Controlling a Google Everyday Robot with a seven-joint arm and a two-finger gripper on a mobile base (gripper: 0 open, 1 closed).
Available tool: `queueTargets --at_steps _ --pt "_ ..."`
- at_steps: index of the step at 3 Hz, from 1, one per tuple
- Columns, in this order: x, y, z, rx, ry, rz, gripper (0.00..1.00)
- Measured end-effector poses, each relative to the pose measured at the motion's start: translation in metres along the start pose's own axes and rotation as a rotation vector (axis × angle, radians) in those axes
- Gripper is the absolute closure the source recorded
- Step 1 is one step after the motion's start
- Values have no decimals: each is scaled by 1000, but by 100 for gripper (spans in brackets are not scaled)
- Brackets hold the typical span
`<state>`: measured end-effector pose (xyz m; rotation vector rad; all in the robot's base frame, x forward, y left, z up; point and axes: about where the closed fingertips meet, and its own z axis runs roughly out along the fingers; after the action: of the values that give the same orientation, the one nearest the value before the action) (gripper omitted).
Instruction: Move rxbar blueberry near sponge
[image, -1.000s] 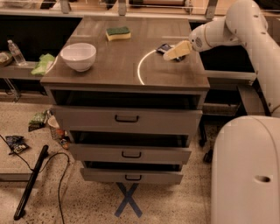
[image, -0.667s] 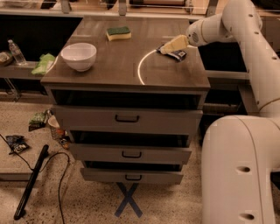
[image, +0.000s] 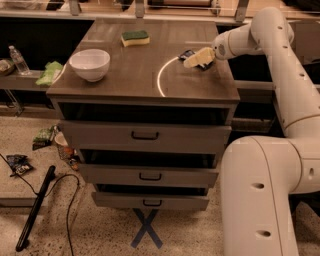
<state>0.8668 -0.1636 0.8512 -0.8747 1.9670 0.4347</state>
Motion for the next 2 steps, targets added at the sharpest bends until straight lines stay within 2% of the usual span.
queueTargets --at_steps 2 --pt "13 2 16 -24 22 4 48"
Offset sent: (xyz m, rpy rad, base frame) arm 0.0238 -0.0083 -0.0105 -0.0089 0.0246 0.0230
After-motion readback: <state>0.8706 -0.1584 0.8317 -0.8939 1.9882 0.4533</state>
